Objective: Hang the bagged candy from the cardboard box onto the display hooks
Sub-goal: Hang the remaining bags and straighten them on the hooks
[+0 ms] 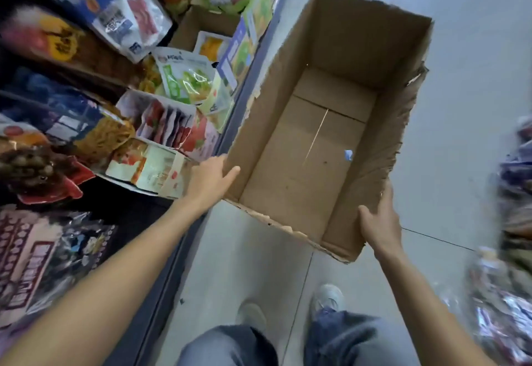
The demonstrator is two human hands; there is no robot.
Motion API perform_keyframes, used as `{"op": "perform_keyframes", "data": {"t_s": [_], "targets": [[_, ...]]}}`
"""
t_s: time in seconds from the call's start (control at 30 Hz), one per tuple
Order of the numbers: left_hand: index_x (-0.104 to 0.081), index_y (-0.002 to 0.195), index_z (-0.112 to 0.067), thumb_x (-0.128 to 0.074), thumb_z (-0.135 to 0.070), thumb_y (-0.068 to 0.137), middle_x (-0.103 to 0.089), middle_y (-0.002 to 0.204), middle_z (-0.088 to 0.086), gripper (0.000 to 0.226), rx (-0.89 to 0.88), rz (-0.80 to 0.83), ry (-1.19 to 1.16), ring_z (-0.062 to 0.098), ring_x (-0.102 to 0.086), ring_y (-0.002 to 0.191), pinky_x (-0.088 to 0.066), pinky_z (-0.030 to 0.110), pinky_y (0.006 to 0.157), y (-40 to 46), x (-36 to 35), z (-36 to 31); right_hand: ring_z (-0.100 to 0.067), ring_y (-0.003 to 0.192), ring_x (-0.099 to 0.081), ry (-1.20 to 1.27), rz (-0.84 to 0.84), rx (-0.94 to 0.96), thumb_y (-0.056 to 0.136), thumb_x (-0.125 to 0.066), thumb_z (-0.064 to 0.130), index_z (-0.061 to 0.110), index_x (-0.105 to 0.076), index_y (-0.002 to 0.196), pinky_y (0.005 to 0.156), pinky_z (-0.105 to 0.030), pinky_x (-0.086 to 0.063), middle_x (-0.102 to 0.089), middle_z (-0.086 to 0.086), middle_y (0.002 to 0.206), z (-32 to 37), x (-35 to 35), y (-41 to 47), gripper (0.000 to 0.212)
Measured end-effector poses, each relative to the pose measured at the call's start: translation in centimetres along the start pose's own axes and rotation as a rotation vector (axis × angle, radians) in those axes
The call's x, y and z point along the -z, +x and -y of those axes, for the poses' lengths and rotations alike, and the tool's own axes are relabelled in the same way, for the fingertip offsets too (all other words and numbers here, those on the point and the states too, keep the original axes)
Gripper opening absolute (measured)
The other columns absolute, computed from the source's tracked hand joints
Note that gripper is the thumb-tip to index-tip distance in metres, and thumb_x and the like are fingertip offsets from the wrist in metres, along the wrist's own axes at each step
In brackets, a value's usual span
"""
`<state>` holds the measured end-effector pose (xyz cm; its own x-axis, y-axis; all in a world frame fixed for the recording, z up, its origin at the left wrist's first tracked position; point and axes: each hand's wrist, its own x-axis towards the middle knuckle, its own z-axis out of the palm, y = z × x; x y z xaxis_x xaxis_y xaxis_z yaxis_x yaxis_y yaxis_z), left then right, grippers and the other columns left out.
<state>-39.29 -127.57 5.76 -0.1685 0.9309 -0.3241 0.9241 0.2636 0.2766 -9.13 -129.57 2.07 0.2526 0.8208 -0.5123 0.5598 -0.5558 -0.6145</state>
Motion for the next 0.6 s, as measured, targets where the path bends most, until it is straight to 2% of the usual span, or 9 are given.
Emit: {"op": "perform_keyframes", "data": {"t_s": [0.1, 0.2, 0.33, 0.4, 0.5, 0.6], "targets": [[-0.062, 0.11, -0.009, -0.039, -0.032, 0.101, -0.065, 0.104, 0.009, 0.034, 0.077, 0.028, -0.034, 0.029, -0.059, 0.097, -0.037, 0.034, 0.073, 0.4, 2.2, -3.9, -0.037, 0.114, -0.054, -0.044, 0.036, -0.046, 0.088, -0.045, 0.007, 0.036, -0.012, 0.149, 0.094, -0.044, -0.044, -0.046, -0.005, 0.146, 2.3, 5.6, 0.4, 0.075], [-0.061, 0.112, -0.008, -0.037, -0.034, 0.101, -0.064, 0.107, 0.012, 0.037, 0.126, 0.091, -0.031, 0.031, -0.059, 0.097, -0.04, 0.035, 0.075, 0.7, 6.1, -8.7, -0.036, 0.117, -0.053, -0.065, 0.086, -0.082, 0.088, -0.046, 0.006, 0.035, -0.011, 0.15, 0.093, -0.041, -0.043, -0.044, -0.005, 0.147, 5.4, 11.7, 0.4, 0.077], [-0.062, 0.112, -0.007, -0.04, -0.03, 0.101, -0.065, 0.104, 0.015, 0.034, 0.158, 0.13, -0.046, 0.033, -0.059, 0.099, -0.031, 0.03, 0.068, 2.1, 12.4, -15.7, -0.038, 0.12, -0.051, -0.103, 0.116, -0.157, 0.088, -0.046, 0.005, 0.03, -0.011, 0.151, 0.097, -0.041, -0.039, -0.042, -0.005, 0.148, 9.9, 18.6, 1.2, 0.076], [-0.062, 0.113, -0.007, -0.044, -0.031, 0.099, -0.065, 0.107, 0.015, 0.033, 0.197, 0.14, -0.1, 0.033, -0.059, 0.1, -0.035, 0.032, 0.07, 3.9, 14.9, -18.5, -0.037, 0.119, -0.052, -0.086, 0.109, -0.177, 0.087, -0.045, 0.005, 0.029, -0.012, 0.151, 0.096, -0.041, -0.04, -0.043, -0.005, 0.147, 12.1, 21.2, 2.7, 0.075], [-0.059, 0.12, -0.009, -0.055, -0.03, 0.094, -0.062, 0.116, 0.011, 0.034, 0.328, 0.125, -0.315, 0.03, -0.058, 0.105, -0.042, 0.034, 0.08, 7.7, 16.9, -21.2, -0.037, 0.118, -0.052, -0.071, 0.088, -0.213, 0.089, -0.044, 0.006, 0.03, -0.011, 0.151, 0.096, -0.04, -0.039, -0.043, -0.006, 0.148, 15.9, 24.0, 6.5, 0.074], [-0.052, 0.128, -0.013, -0.063, -0.035, 0.089, -0.053, 0.127, 0.01, 0.046, 0.547, 0.048, -0.656, 0.025, -0.054, 0.111, -0.045, 0.034, 0.088, 12.0, 18.5, -24.3, -0.037, 0.12, -0.05, -0.064, 0.05, -0.221, 0.091, -0.042, 0.006, 0.028, -0.009, 0.152, 0.096, -0.038, -0.038, -0.041, -0.009, 0.148, 20.5, 26.2, 11.9, 0.072]]}}
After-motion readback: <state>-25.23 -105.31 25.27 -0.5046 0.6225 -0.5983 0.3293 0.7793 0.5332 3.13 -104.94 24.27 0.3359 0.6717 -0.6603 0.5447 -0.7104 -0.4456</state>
